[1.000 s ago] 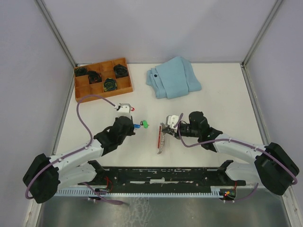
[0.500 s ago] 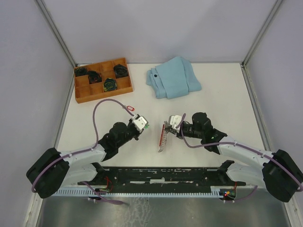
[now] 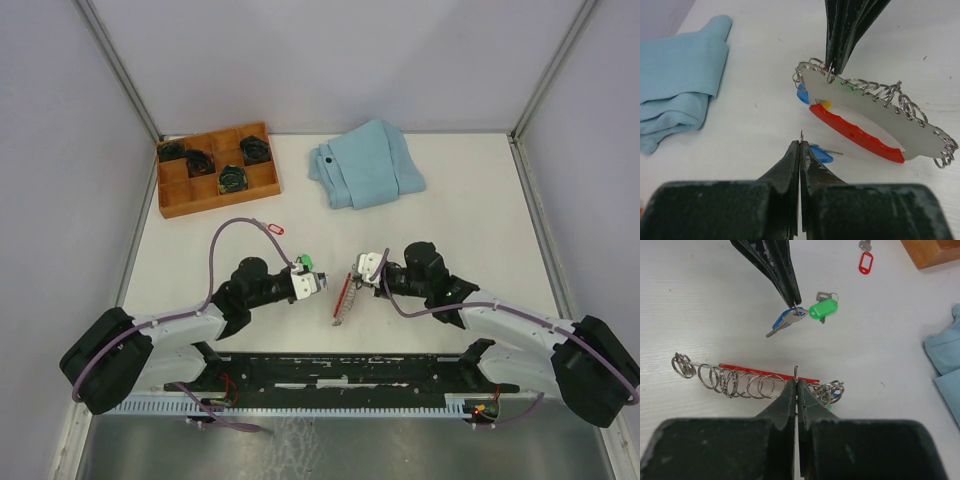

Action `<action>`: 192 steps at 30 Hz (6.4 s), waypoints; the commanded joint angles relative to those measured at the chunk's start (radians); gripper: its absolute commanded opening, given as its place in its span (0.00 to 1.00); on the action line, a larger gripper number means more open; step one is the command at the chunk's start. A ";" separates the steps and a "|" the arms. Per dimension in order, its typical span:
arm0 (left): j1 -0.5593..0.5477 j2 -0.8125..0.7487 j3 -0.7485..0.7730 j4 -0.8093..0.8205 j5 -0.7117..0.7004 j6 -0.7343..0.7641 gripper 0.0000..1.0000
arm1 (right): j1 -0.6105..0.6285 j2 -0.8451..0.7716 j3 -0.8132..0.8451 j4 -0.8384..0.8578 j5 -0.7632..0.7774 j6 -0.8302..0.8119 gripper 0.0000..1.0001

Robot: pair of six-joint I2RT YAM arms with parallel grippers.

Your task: Put the keys on the keyring

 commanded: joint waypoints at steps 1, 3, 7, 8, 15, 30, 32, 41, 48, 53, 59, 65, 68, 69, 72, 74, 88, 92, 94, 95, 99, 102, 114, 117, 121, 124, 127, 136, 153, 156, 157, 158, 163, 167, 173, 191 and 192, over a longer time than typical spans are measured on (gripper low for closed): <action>0.005 -0.041 0.001 0.051 0.119 0.090 0.03 | 0.000 0.030 0.058 -0.009 -0.072 -0.076 0.01; 0.006 -0.049 0.009 0.029 0.142 0.094 0.03 | 0.000 0.038 0.059 -0.006 -0.086 -0.096 0.01; 0.005 -0.046 0.026 -0.012 0.170 0.097 0.03 | 0.000 0.039 0.061 0.003 -0.104 -0.128 0.01; 0.005 -0.042 0.030 -0.019 0.176 0.098 0.03 | 0.000 0.042 0.061 0.007 -0.108 -0.132 0.01; 0.004 -0.026 0.044 -0.035 0.215 0.097 0.03 | -0.001 0.069 0.061 0.053 -0.135 -0.143 0.01; -0.009 0.030 0.070 -0.010 0.224 0.059 0.03 | 0.002 0.106 0.078 0.098 -0.177 -0.125 0.01; -0.011 0.033 0.068 -0.004 0.226 0.057 0.03 | 0.001 0.110 0.079 0.101 -0.179 -0.126 0.01; -0.013 0.047 0.072 0.011 0.223 0.039 0.03 | 0.005 0.123 0.088 0.090 -0.202 -0.131 0.01; -0.013 0.058 0.077 0.014 0.224 0.031 0.03 | 0.009 0.122 0.086 0.093 -0.207 -0.131 0.01; -0.014 0.058 0.076 0.023 0.228 0.022 0.03 | 0.009 0.126 0.087 0.091 -0.212 -0.131 0.01; -0.014 0.056 0.073 0.035 0.230 0.019 0.03 | 0.011 0.130 0.087 0.089 -0.205 -0.133 0.01; -0.014 0.055 0.073 0.037 0.230 0.016 0.03 | 0.013 0.132 0.088 0.087 -0.208 -0.135 0.01; -0.015 0.054 0.072 0.041 0.233 0.014 0.03 | 0.015 0.132 0.088 0.087 -0.208 -0.135 0.01; -0.014 0.054 0.072 0.044 0.234 0.011 0.03 | 0.014 0.132 0.089 0.088 -0.208 -0.135 0.01; -0.014 0.058 0.072 0.050 0.235 0.007 0.03 | 0.016 0.134 0.090 0.089 -0.208 -0.135 0.01; -0.014 0.060 0.071 0.060 0.235 0.002 0.03 | 0.018 0.134 0.090 0.089 -0.208 -0.133 0.01; -0.015 0.037 0.080 -0.022 0.181 0.023 0.03 | 0.019 0.106 0.076 0.083 -0.147 -0.138 0.01; -0.014 0.035 0.085 -0.036 0.167 0.022 0.03 | 0.019 0.101 0.074 0.083 -0.145 -0.139 0.01; -0.015 0.036 0.084 -0.032 0.165 0.021 0.03 | 0.019 0.101 0.074 0.082 -0.154 -0.140 0.01; -0.014 0.037 0.084 -0.030 0.162 0.017 0.03 | 0.020 0.101 0.075 0.084 -0.160 -0.140 0.01; -0.015 0.040 0.084 -0.017 0.167 0.010 0.03 | 0.019 0.106 0.077 0.082 -0.170 -0.140 0.01; -0.015 0.040 0.081 -0.002 0.176 0.004 0.03 | 0.019 0.111 0.079 0.084 -0.170 -0.139 0.01; -0.015 0.046 0.082 0.003 0.194 0.000 0.03 | 0.019 0.113 0.077 0.098 -0.156 -0.134 0.01; -0.014 0.048 0.084 0.003 0.199 -0.002 0.03 | 0.020 0.117 0.076 0.101 -0.158 -0.132 0.01; -0.015 0.052 0.085 0.004 0.205 -0.003 0.03 | 0.019 0.116 0.075 0.107 -0.160 -0.130 0.01; -0.015 0.052 0.086 0.004 0.204 -0.004 0.03 | 0.019 0.116 0.074 0.108 -0.160 -0.130 0.01; -0.015 0.054 0.088 0.003 0.207 -0.006 0.03 | 0.019 0.117 0.075 0.109 -0.162 -0.129 0.01; -0.015 0.056 0.087 0.016 0.220 -0.017 0.03 | 0.021 0.116 0.071 0.120 -0.161 -0.126 0.01; -0.015 0.037 0.089 -0.021 0.184 -0.009 0.03 | 0.021 0.087 0.063 0.079 -0.104 -0.146 0.01; -0.015 0.037 0.088 -0.019 0.186 -0.009 0.03 | 0.021 0.090 0.065 0.082 -0.111 -0.146 0.01; -0.015 0.038 0.088 -0.018 0.187 -0.009 0.03 | 0.021 0.091 0.065 0.084 -0.112 -0.146 0.01; -0.015 0.038 0.089 -0.017 0.189 -0.009 0.03 | 0.021 0.093 0.066 0.085 -0.112 -0.145 0.01; -0.015 0.035 0.086 -0.017 0.180 -0.011 0.03 | 0.021 0.090 0.061 0.090 -0.099 -0.145 0.01; -0.014 0.037 0.087 -0.014 0.178 -0.013 0.03 | 0.021 0.092 0.062 0.090 -0.104 -0.142 0.01; -0.015 0.036 0.087 -0.006 0.166 -0.021 0.03 | 0.021 0.096 0.064 0.090 -0.121 -0.143 0.01; -0.015 0.043 0.089 0.017 0.167 -0.040 0.03 | 0.021 0.109 0.069 0.098 -0.149 -0.141 0.01; -0.015 0.043 0.089 0.018 0.164 -0.040 0.03 | 0.021 0.110 0.070 0.098 -0.150 -0.141 0.01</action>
